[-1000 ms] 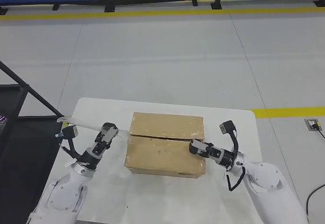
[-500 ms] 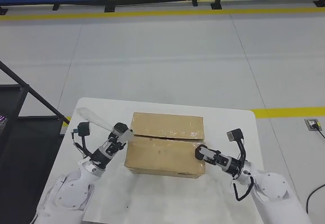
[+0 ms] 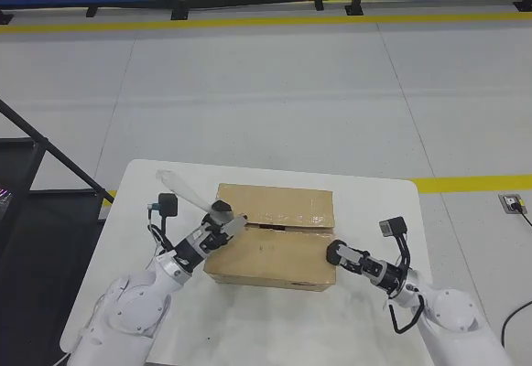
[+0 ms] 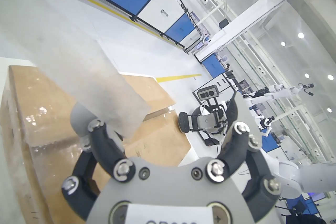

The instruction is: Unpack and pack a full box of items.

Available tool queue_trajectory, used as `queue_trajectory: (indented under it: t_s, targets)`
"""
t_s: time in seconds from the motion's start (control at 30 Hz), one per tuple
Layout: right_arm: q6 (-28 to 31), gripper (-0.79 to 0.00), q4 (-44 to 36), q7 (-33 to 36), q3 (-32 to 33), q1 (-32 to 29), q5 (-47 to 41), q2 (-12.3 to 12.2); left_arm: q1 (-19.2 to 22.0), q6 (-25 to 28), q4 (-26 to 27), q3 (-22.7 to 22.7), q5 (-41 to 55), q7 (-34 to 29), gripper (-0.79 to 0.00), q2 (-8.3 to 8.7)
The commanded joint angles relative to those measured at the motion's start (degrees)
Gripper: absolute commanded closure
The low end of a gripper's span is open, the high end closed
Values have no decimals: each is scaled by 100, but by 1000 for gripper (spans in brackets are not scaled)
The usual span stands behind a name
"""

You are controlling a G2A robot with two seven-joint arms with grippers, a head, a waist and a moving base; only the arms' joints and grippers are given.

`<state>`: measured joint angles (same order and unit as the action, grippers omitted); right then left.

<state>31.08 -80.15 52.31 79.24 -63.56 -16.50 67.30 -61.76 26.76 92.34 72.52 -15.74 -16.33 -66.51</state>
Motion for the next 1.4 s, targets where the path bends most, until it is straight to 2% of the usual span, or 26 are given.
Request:
queue_trajectory:
  t_s: [0.0, 0.27, 0.63, 0.87, 1.03, 1.2, 1.3, 1.37]
  targets:
    - [83, -785, -12, 31, 44, -45, -54, -15, 45, -35, -27, -53, -54, -8, -785, -12]
    - [168, -785, -108, 40, 95, -142, -52, -59, 182, -82, -5, -186, -566, -176, -785, -25]
    - [246, -785, 82, 64, 6, -61, -144, -83, 294, -101, 321, -337, -1911, -474, -785, 2]
    - [371, -785, 258, 83, -32, -43, -246, -97, 416, -134, 267, -438, -2055, -537, -785, -17]
    - [404, -785, 344, 89, -77, -11, -275, -104, 386, -5, 311, -375, -1689, -292, -785, -32]
    - [700, -785, 298, 27, -158, 60, -10, -107, 228, 161, 496, -101, -634, -5, -785, -36]
    - [908, -785, 205, -227, -169, 29, 298, -106, 124, 214, 682, 88, 175, -40, -785, -28]
    - [736, -785, 198, -627, -116, -20, 453, -100, 73, 220, 784, 231, 710, -157, -785, -15]
